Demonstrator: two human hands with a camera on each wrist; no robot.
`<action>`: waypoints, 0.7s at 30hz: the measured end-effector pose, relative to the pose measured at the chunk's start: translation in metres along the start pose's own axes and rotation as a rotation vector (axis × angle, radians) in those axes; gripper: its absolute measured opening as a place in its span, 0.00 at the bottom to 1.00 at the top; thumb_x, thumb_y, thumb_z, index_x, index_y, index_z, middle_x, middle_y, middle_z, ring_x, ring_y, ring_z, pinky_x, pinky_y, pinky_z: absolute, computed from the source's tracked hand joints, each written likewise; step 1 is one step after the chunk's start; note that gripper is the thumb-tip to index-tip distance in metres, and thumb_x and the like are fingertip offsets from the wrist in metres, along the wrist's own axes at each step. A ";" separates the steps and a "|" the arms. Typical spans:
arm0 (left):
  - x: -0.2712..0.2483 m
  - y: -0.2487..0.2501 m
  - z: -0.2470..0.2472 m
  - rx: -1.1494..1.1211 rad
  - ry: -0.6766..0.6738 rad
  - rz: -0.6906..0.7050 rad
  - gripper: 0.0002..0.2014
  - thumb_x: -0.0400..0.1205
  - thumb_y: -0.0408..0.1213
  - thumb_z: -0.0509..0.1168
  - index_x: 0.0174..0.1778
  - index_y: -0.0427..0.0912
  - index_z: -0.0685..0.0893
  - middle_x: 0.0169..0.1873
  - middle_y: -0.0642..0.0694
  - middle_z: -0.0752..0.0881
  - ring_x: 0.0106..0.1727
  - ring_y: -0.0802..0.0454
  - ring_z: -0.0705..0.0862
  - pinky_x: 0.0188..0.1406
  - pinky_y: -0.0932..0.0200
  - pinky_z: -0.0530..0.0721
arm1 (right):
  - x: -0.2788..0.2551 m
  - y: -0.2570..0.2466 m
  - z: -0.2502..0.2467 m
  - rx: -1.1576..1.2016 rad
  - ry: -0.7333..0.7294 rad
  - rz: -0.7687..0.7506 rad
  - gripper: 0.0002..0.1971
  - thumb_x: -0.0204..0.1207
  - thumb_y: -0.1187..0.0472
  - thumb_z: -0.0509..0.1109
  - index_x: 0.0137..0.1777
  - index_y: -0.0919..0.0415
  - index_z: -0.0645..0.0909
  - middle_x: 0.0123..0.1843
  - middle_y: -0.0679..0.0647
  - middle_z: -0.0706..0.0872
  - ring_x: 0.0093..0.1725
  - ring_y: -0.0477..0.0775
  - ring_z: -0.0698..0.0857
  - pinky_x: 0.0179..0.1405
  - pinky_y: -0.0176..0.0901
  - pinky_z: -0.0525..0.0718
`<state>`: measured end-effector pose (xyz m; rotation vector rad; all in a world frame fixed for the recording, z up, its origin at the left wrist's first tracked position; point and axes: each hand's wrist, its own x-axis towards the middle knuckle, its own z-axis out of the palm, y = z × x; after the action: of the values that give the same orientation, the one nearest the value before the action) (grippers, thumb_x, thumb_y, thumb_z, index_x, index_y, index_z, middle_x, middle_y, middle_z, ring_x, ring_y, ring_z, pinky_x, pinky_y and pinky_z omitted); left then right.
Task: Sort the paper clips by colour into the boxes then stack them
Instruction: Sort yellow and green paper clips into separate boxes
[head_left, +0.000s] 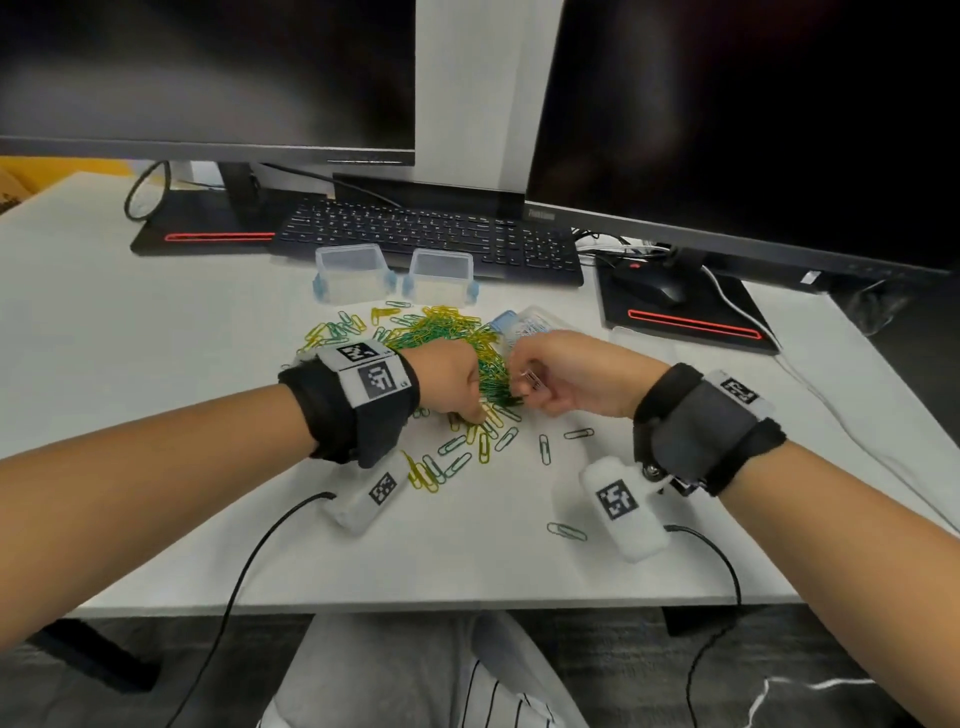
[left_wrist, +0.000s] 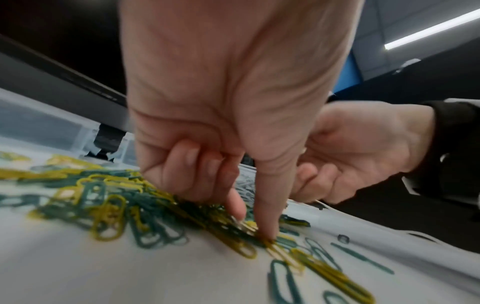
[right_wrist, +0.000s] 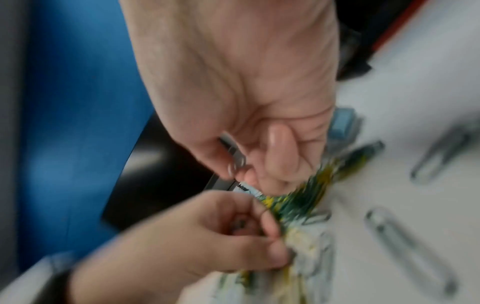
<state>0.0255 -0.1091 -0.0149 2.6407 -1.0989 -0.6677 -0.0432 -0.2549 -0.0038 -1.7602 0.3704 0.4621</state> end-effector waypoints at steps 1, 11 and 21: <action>0.000 0.000 -0.001 0.034 0.007 0.012 0.09 0.77 0.39 0.72 0.46 0.38 0.88 0.38 0.47 0.85 0.41 0.52 0.81 0.39 0.62 0.76 | -0.002 0.000 -0.005 0.223 -0.041 0.007 0.06 0.77 0.67 0.58 0.39 0.59 0.70 0.30 0.55 0.72 0.24 0.49 0.67 0.16 0.33 0.61; -0.007 -0.016 -0.014 0.094 -0.013 0.007 0.10 0.74 0.34 0.74 0.50 0.41 0.85 0.35 0.56 0.76 0.34 0.61 0.73 0.29 0.67 0.68 | -0.003 0.007 0.007 -0.912 0.139 -0.162 0.07 0.78 0.62 0.69 0.53 0.61 0.86 0.42 0.45 0.86 0.36 0.43 0.78 0.28 0.28 0.73; 0.000 -0.005 -0.008 0.169 0.024 0.079 0.07 0.78 0.40 0.71 0.49 0.42 0.84 0.38 0.53 0.80 0.42 0.54 0.77 0.30 0.66 0.70 | -0.039 -0.003 0.006 -1.028 -0.347 0.005 0.14 0.66 0.46 0.81 0.43 0.53 0.85 0.33 0.45 0.80 0.31 0.46 0.73 0.26 0.36 0.71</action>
<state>0.0328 -0.1055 -0.0100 2.7183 -1.2989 -0.5487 -0.0762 -0.2482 0.0172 -2.5886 -0.1646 1.0682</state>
